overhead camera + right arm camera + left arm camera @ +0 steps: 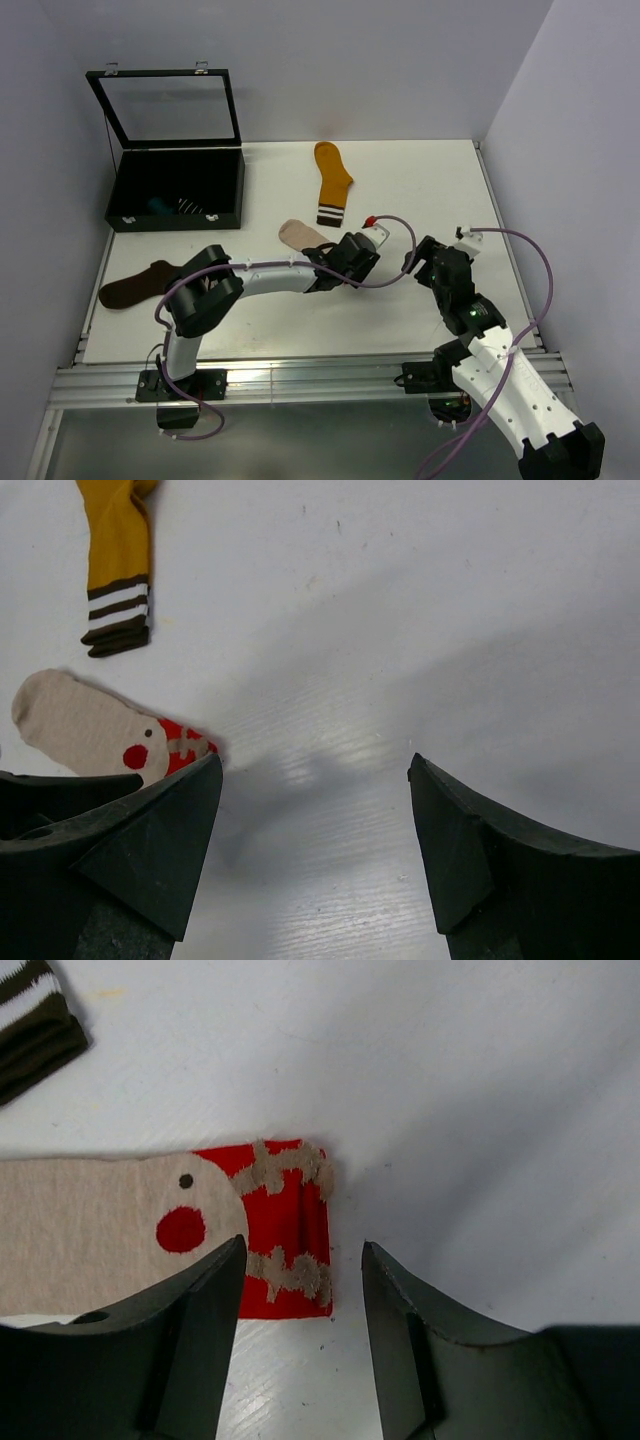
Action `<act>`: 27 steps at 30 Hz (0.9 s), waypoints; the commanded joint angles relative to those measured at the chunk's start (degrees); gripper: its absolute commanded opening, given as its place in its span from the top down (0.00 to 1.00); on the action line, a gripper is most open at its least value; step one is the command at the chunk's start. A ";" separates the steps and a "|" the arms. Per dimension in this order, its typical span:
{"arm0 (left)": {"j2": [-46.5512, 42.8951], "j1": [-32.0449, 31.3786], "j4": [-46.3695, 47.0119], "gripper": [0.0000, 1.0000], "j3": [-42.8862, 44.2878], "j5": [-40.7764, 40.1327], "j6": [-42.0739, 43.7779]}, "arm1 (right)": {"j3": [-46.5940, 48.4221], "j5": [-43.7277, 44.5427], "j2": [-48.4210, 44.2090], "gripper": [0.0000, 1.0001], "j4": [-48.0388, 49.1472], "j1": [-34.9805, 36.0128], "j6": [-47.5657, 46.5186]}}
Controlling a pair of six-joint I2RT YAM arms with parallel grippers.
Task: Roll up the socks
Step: Roll the sock at the center of the board.
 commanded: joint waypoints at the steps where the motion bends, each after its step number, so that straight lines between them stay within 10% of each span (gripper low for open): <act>1: 0.30 -0.54 1.16 0.44 -1.54 -0.90 0.41 | 1.19 2.50 -0.52 0.18 -0.64 -0.55 1.03; 19: 3.55 -0.45 0.02 0.48 -1.11 0.85 3.13 | 1.19 2.16 0.10 0.18 -0.64 -1.34 1.38; 27: 5.31 -0.54 -2.97 0.76 0.74 0.77 3.31 | 1.19 1.98 0.36 0.18 -0.29 -1.60 1.30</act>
